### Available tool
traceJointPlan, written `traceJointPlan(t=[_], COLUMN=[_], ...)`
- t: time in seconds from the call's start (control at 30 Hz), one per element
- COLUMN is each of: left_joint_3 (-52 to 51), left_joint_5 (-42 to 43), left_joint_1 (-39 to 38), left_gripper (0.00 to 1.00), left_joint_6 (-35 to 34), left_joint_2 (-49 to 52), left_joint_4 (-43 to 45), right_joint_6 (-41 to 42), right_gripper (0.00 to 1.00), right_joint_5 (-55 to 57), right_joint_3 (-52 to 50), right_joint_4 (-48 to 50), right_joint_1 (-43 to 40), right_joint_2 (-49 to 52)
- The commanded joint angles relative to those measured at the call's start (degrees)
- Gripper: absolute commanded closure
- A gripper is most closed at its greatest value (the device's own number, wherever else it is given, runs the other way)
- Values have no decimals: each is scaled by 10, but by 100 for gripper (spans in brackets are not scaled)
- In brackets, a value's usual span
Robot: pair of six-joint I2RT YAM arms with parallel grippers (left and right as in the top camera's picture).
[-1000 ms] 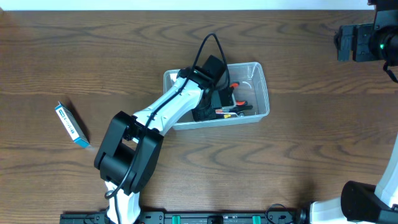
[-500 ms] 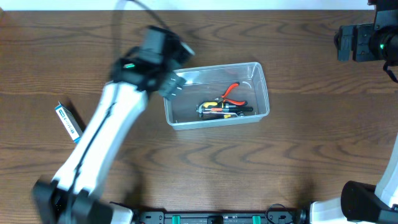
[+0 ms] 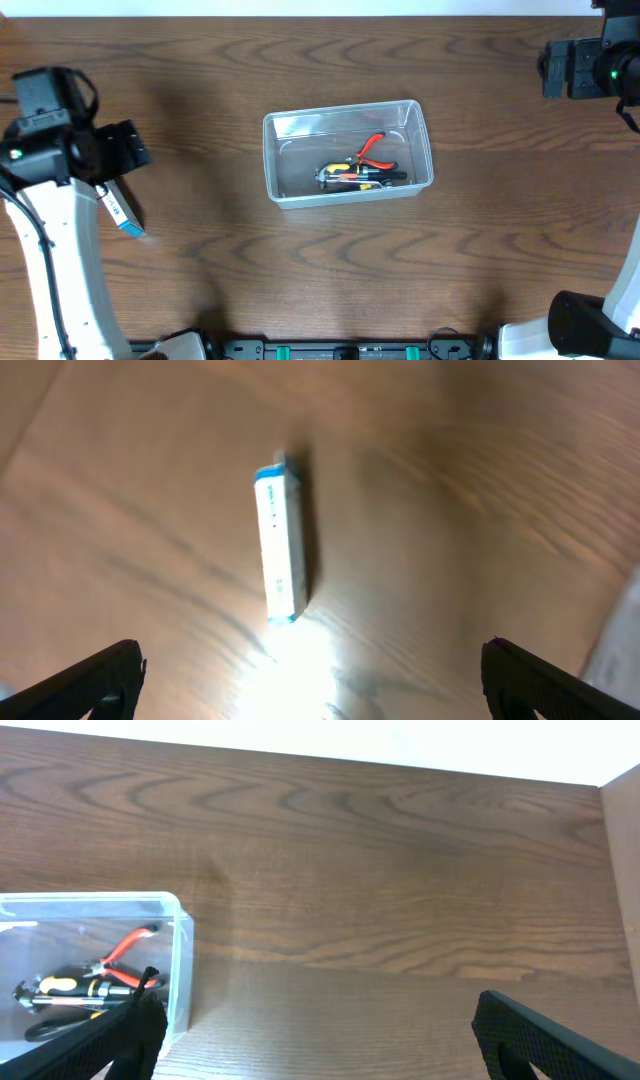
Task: Pack container
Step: 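Move the left gripper over the blue-white screwdriver box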
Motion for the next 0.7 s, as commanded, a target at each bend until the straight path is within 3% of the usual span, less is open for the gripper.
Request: traceJointPlan(t=[0.0,0.23,0.67], left_joint_3=[-10,-10,-10], left_joint_5=[4,78,79], left_joint_1=[29,79,111], left_gripper=[2,2,2], left_joint_6=[-64,-68,-60], left_joint_2=[32,128,272], left_joint_4=[-4,0,19], right_joint_6=[6,6,5], right_gripper=[1,1,1], right_joint_5=[1,2,2], right_joint_3=[-2,-2,-2], right_joint_4=[-2,-2,-4], right_joint_1=[1,1,1], right_joint_2=[1,1,1])
